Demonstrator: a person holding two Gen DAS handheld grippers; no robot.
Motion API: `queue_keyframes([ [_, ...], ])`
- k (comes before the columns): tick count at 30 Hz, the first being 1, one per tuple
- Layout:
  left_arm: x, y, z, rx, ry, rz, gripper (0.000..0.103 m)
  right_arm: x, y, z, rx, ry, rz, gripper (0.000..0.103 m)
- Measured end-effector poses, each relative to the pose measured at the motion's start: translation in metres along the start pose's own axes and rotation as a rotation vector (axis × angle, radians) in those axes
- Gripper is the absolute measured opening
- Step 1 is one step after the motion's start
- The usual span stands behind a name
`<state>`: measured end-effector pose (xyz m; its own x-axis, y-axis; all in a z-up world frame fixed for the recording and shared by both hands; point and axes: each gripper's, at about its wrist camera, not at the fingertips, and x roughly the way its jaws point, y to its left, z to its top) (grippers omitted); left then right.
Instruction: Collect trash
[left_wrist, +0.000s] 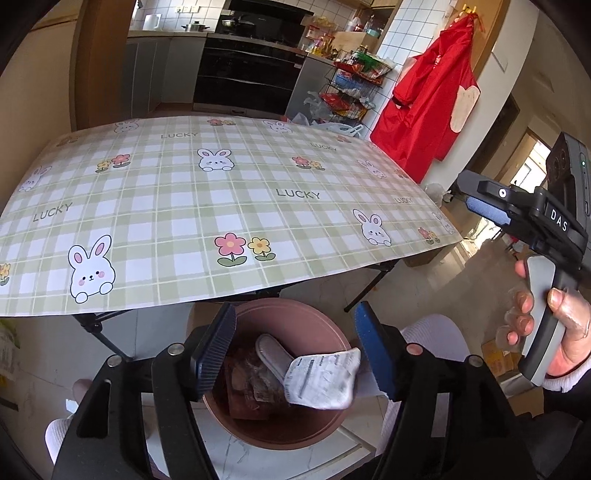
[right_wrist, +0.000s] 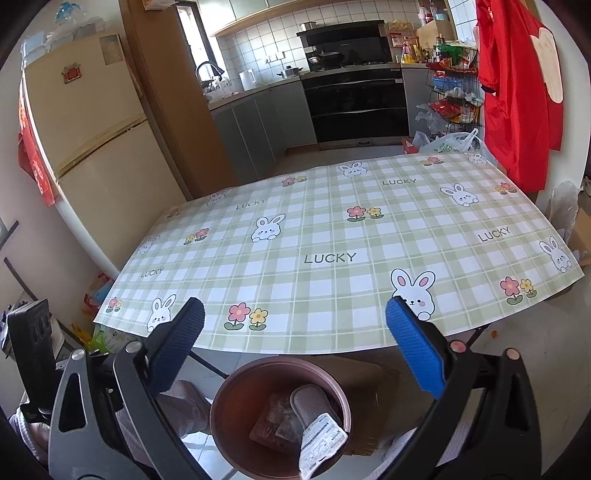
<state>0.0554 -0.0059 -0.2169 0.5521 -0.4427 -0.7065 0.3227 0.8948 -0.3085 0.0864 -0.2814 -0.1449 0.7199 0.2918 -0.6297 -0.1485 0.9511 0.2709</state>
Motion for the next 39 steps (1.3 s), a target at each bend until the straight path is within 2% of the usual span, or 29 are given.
queue_keyframes([
  [7, -0.010, 0.006, 0.002, -0.019, -0.030, 0.036, 0.071, 0.001, 0.004, 0.000, -0.011, 0.008, 0.001, 0.097],
  [20, -0.028, 0.009, 0.013, -0.015, -0.085, 0.075, 0.071, -0.003, 0.012, 0.004, -0.048, 0.001, -0.007, 0.097],
  [26, -0.060, 0.004, 0.038, 0.039, -0.173, 0.150, 0.072, -0.023, 0.032, 0.022, -0.154, -0.043, -0.041, 0.097],
  [27, -0.068, 0.001, 0.045, 0.056, -0.197, 0.168, 0.073, -0.028, 0.035, 0.027, -0.171, -0.055, -0.048, 0.097],
  [32, -0.117, -0.016, 0.076, 0.135, -0.348, 0.245, 0.093, -0.050, 0.047, 0.052, -0.211, -0.098, -0.068, 0.097],
  [34, -0.133, -0.023, 0.085, 0.158, -0.388, 0.265, 0.097, -0.060, 0.050, 0.059, -0.228, -0.118, -0.081, 0.097],
  [39, -0.161, -0.034, 0.098, 0.187, -0.442, 0.292, 0.097, -0.079, 0.058, 0.072, -0.255, -0.155, -0.106, 0.097],
])
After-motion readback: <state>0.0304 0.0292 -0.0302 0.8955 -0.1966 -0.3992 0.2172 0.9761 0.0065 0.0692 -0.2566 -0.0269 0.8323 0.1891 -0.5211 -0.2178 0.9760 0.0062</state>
